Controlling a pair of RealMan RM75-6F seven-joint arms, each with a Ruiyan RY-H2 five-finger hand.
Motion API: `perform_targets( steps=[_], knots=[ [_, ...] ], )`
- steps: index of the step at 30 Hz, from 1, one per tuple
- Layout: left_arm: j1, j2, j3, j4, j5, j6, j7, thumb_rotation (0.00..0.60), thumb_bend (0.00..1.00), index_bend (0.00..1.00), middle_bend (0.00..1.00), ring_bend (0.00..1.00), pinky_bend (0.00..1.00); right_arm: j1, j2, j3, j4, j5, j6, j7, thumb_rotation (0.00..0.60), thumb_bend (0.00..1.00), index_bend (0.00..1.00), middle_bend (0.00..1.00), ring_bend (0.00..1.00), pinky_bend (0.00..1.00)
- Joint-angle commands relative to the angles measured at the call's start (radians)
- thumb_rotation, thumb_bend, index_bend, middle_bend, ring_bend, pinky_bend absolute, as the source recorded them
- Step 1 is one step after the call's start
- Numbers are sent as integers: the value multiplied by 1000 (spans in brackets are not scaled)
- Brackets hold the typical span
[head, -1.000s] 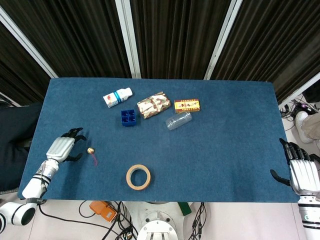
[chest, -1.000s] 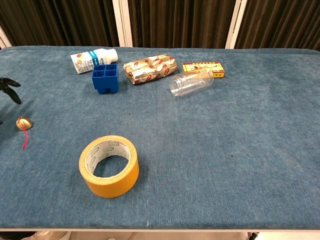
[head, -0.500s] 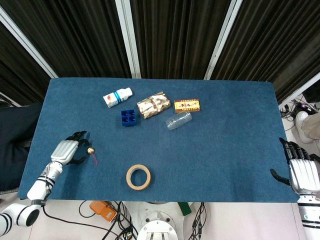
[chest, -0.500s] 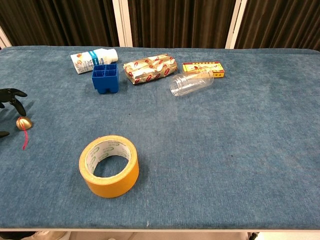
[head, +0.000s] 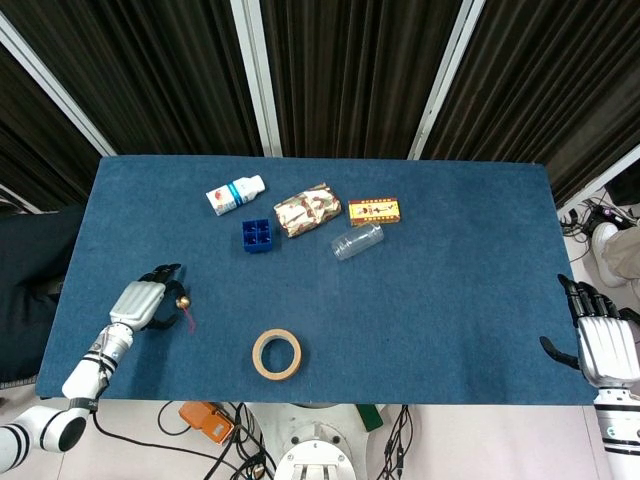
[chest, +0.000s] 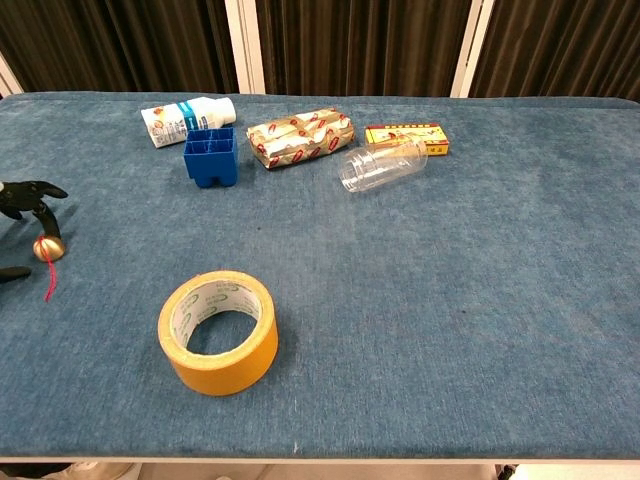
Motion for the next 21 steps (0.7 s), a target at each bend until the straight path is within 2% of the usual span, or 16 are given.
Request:
perform_targets(
  steps=[1, 14, 21],
  knots=[
    [-10, 2, -7, -11, -8, -4, 22, 600, 289, 400, 31, 0, 172, 0, 0, 0, 0, -1, 0, -2, 600, 323, 59, 203, 174, 239],
    [-53, 1, -27, -30, -90, -71, 110, 600, 361, 536, 51, 0, 172, 3, 3, 0, 0, -1, -3, 2, 600, 323, 60, 203, 174, 238],
    [-74, 139, -69, -206, -116, -38, 180, 600, 369, 536, 51, 0, 171, 5, 5, 0, -1, -4, -5, 9, 600, 323, 60, 203, 174, 237]
  ],
)
